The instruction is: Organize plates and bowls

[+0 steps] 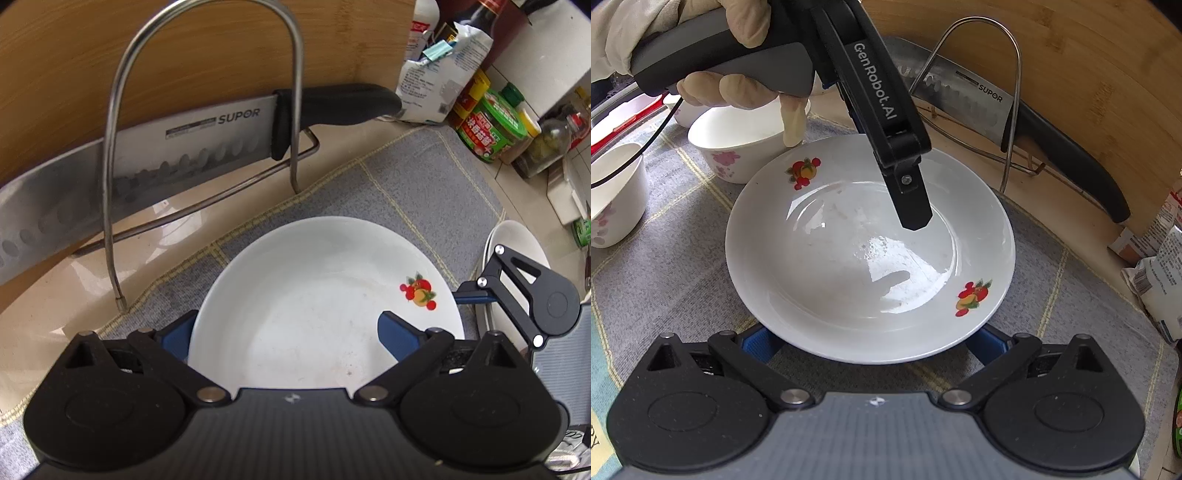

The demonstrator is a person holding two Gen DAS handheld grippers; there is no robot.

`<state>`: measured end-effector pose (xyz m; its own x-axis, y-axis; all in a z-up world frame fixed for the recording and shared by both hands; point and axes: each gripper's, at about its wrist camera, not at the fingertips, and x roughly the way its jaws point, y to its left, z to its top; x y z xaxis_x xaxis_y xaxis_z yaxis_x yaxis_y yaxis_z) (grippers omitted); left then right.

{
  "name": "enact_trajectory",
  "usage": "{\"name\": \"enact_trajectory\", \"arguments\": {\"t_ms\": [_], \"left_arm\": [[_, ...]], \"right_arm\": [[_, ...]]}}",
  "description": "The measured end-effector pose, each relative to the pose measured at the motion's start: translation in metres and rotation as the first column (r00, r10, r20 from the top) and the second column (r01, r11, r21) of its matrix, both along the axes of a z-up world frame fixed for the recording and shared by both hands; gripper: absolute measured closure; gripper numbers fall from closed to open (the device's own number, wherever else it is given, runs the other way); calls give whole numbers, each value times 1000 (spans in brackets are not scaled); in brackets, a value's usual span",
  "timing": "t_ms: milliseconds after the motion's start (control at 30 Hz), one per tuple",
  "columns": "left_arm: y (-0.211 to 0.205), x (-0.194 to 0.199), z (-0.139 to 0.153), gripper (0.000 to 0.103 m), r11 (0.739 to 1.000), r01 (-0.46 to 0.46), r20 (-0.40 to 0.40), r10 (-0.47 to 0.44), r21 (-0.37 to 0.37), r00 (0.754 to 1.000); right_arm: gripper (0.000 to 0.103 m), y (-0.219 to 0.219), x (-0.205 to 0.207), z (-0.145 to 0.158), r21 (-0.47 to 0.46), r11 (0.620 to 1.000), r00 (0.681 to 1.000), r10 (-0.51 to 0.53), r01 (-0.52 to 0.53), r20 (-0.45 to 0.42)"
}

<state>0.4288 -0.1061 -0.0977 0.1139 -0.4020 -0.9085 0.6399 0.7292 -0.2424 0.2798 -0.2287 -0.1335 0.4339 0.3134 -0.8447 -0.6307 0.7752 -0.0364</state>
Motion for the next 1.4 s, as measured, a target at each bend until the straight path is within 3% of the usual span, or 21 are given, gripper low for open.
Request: {"name": "enact_trajectory", "arguments": {"t_ms": [233, 400, 733, 1033, 1200, 1400], "left_arm": [[-2, 0, 0, 4, 1000, 6, 16, -6, -6, 1000], [-2, -4, 0, 5, 1000, 28, 33, -28, 0, 999], [0, -5, 2, 6, 999, 36, 49, -36, 2, 998], [4, -8, 2, 6, 999, 46, 52, -46, -1, 998], [2, -3, 2, 6, 997, 82, 1, -82, 16, 997], [1, 10, 2, 12, 994, 104, -46, -103, 20, 994]], "right_arm": [[0, -6, 3, -1, 36, 999, 999, -17, 18, -30], [0, -5, -3, 2, 22, 1000, 1000, -1, 1, 11], [0, -9, -1, 9, 49, 998, 1000, -29, 29, 8], [0, -4, -4, 8, 16, 1000, 999, -25, 24, 31], [0, -1, -5, 4, -30, 1000, 999, 7, -6, 45], [0, -3, -4, 4, -14, 1000, 999, 12, -11, 41]]}}
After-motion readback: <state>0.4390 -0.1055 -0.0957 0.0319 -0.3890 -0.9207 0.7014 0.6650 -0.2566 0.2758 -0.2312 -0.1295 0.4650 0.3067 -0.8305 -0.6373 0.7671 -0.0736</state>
